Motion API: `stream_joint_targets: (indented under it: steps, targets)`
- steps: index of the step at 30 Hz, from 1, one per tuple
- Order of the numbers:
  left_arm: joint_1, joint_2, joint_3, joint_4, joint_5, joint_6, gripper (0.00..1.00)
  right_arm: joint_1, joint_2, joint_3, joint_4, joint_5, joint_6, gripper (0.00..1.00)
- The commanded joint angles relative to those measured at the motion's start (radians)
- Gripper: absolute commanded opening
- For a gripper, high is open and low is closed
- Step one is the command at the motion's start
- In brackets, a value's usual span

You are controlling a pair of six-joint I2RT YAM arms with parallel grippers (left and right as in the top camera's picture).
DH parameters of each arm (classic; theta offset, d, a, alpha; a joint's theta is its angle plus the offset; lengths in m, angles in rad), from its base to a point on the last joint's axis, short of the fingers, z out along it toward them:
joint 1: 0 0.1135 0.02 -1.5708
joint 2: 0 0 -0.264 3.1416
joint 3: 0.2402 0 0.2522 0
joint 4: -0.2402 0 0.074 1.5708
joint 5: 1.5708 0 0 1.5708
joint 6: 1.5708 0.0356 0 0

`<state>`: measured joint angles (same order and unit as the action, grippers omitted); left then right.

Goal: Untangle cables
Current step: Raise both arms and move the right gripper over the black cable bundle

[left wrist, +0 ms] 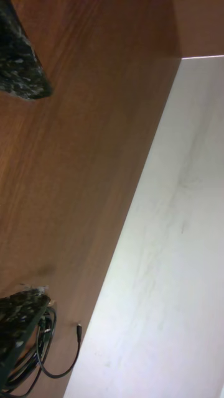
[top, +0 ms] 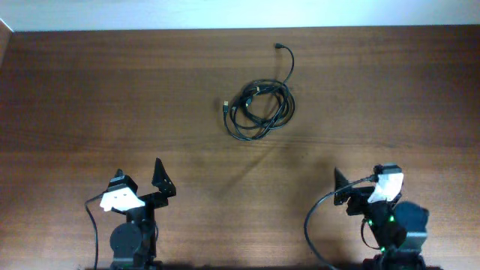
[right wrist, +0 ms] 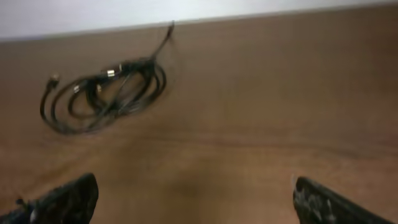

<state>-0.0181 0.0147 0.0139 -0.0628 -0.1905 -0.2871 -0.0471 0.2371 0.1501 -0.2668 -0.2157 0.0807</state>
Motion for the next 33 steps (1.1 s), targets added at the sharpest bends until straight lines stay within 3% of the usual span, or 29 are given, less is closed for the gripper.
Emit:
stream_joint_targets:
  steps: [1,7,11,14,19,26,33]
  targets:
    - [0.006,-0.009,-0.005,0.024,0.019,0.012,0.99,-0.006,0.185,0.216,-0.155,0.029,-0.102,0.98]
    - [0.006,-0.008,0.030,-0.033,0.259,0.061,0.99,-0.006,0.439,0.465,-0.332,-0.024,-0.034,0.98]
    - [0.006,0.019,0.169,-0.251,0.215,0.062,0.99,-0.006,0.516,0.525,-0.330,-0.196,-0.021,0.98]
    - [0.006,0.091,0.307,-0.326,0.194,0.094,0.99,-0.006,0.528,0.533,-0.302,-0.289,-0.066,0.98]
    - [0.006,0.367,0.567,-0.454,0.213,0.100,0.99,-0.005,0.536,0.583,-0.367,-0.151,-0.078,0.98]
    - [0.006,0.882,0.978,-0.721,0.365,0.151,0.99,-0.005,0.634,0.708,-0.455,-0.078,-0.106,0.98]
    - [0.005,1.207,1.338,-0.957,0.562,0.240,0.99,0.077,0.803,0.938,-0.507,0.027,-0.104,0.98]
